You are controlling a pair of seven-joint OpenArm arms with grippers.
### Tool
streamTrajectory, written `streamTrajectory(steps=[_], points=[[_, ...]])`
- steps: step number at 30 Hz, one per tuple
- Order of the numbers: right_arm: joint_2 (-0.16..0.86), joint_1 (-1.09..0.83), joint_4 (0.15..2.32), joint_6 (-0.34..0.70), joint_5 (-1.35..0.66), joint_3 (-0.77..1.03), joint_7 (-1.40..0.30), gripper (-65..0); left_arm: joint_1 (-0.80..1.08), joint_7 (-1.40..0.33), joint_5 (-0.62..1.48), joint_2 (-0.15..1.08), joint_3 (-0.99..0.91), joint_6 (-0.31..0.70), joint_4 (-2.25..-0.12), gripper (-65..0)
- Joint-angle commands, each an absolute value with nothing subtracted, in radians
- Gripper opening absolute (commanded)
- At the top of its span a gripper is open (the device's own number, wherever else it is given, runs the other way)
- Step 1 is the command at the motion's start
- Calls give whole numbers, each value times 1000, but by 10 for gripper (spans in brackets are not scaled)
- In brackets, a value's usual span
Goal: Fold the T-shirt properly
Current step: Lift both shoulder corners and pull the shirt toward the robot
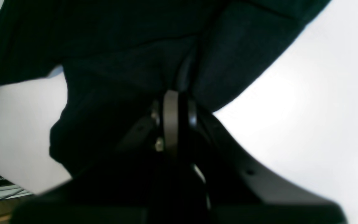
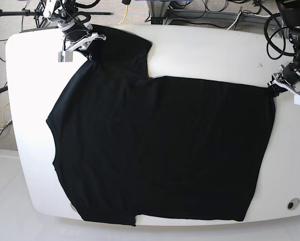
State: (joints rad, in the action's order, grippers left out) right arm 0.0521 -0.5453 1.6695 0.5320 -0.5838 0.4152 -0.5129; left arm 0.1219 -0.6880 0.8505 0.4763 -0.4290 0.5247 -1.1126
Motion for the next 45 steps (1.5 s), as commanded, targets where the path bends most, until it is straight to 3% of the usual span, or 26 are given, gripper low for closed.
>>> streamTrajectory(steps=[1, 14, 28, 36, 45], points=[[60, -574, 1715, 529, -591, 449, -526, -650, 141, -744, 872, 512, -454, 526, -1143, -650], [81, -694, 1823, 536, -591, 518, -530, -650, 320, -742, 841, 526, -512, 531, -1319, -650], [121, -820, 1941, 549, -687, 587, -530, -650, 580, -732, 861, 440, -710, 571, -1588, -650], [119, -845, 1974, 561, -692, 582, -526, -650, 612, -741, 880, 444, -722, 628, -1614, -650], [95, -835, 2002, 564, -675, 604, -523, -650, 580, -747, 884, 457, -727, 619, -1604, -650]])
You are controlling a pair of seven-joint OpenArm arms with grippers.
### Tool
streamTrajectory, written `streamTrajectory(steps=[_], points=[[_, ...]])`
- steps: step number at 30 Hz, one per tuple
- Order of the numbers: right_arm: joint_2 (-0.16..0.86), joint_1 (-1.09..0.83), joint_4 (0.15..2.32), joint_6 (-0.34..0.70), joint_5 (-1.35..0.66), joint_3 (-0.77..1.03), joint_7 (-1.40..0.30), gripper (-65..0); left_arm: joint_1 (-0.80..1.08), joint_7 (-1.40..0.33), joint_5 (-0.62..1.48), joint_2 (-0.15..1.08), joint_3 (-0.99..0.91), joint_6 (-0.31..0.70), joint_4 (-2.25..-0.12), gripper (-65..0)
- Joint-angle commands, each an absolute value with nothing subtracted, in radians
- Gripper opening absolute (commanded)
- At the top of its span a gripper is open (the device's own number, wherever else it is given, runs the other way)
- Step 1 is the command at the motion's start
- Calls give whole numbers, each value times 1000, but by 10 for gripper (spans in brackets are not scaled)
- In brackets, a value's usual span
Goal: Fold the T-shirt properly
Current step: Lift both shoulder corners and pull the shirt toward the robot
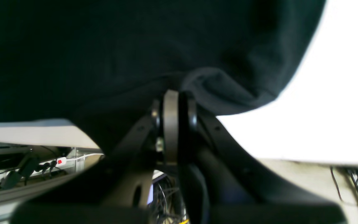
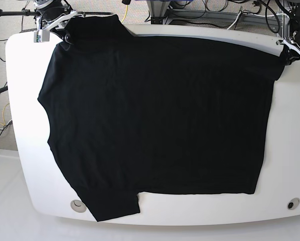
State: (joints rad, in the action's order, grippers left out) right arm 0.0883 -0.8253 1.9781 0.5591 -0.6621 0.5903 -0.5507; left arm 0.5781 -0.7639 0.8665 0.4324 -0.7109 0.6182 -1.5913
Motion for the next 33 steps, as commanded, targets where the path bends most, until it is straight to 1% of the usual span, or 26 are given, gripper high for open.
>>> streamTrajectory(steps=[1, 5, 7, 19, 25, 33], points=[[93, -835, 2004, 564, -674, 604, -522, -650, 579, -749, 883, 457, -728, 618, -1605, -650], [91, -835, 2011, 566, -671, 607, -519, -650, 583, -752, 882, 456, -736, 616, -1613, -650], [109, -854, 2020, 571, -676, 625, -519, -650, 641, -742, 876, 448, -768, 619, -1645, -650], [112, -905, 2027, 568, -675, 649, -508, -650, 763, -745, 884, 433, -838, 624, -1757, -650], [119, -895, 2028, 570, -678, 649, -510, -650, 757, -747, 885, 430, -840, 626, -1775, -650], [137, -768, 2039, 575, -676, 640, -518, -650, 645, -758, 881, 437, -825, 629, -1793, -650]])
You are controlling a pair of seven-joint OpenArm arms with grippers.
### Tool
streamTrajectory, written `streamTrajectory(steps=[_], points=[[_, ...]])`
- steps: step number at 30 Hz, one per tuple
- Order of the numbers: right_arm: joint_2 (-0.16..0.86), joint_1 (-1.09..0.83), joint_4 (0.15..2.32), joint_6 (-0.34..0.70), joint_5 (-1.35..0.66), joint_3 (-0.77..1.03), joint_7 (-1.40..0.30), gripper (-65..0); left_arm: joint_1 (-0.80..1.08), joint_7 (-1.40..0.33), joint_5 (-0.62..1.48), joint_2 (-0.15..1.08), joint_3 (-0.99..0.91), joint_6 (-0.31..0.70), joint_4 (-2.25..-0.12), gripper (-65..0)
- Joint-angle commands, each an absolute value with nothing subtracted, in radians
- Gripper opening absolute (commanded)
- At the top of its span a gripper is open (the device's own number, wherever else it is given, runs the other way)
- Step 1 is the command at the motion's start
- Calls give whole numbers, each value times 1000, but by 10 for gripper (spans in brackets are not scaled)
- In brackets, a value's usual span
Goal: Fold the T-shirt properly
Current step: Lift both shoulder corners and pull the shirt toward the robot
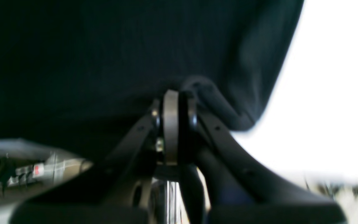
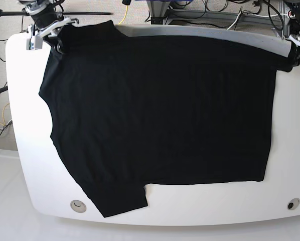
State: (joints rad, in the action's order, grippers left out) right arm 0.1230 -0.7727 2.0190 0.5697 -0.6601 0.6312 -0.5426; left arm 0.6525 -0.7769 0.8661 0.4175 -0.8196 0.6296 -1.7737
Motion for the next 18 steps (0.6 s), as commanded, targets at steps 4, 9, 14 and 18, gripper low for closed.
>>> streamTrajectory(steps=[4, 9, 14, 18], points=[[143, -721, 2038, 574, -673, 638, -523, -650, 602, -757, 878, 436, -814, 598, -1796, -650], [147, -669, 2036, 572, -663, 635, -535, -650, 562, -748, 882, 440, -801, 524, -1787, -650], [150, -618, 2035, 571, -656, 634, -543, -650, 523, -742, 868, 441, -789, 480, -1782, -650], [147, -586, 2039, 580, -643, 631, -549, -650, 510, -726, 852, 441, -801, 485, -1775, -650]])
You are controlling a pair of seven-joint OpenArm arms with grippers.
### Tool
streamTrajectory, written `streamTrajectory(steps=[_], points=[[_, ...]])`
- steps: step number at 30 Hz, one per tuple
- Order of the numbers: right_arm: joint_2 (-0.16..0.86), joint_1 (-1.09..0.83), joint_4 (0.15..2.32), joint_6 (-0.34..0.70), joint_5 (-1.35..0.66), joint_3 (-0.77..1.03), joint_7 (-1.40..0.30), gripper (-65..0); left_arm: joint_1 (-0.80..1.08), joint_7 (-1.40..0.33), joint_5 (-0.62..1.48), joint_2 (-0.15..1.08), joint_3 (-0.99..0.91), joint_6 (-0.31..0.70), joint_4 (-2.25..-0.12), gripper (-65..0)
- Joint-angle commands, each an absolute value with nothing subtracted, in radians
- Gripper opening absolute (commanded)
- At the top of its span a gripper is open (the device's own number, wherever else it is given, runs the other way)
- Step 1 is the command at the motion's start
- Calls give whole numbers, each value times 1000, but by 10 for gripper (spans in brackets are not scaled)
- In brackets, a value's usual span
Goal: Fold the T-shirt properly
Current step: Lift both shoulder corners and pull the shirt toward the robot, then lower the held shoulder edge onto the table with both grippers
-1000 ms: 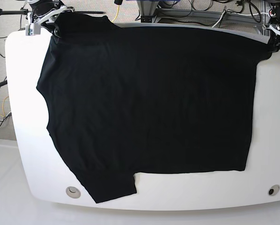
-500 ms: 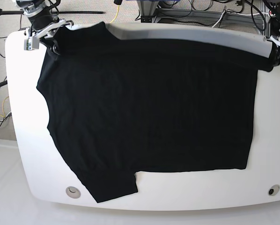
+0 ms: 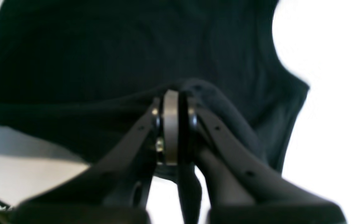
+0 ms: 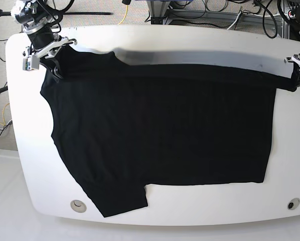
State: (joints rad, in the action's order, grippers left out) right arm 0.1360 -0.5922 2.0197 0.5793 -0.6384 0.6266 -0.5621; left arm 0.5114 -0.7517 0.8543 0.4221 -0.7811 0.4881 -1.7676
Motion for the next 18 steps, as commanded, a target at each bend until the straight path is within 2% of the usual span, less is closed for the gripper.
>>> streamTrajectory(steps=[1, 18], points=[[146, -579, 2039, 579, -641, 630, -550, -650, 508, -725, 850, 441, -802, 488, -1774, -650], [148, -406, 1979, 563, -619, 614, -593, -650, 366, -754, 784, 442, -774, 491, -1733, -650]])
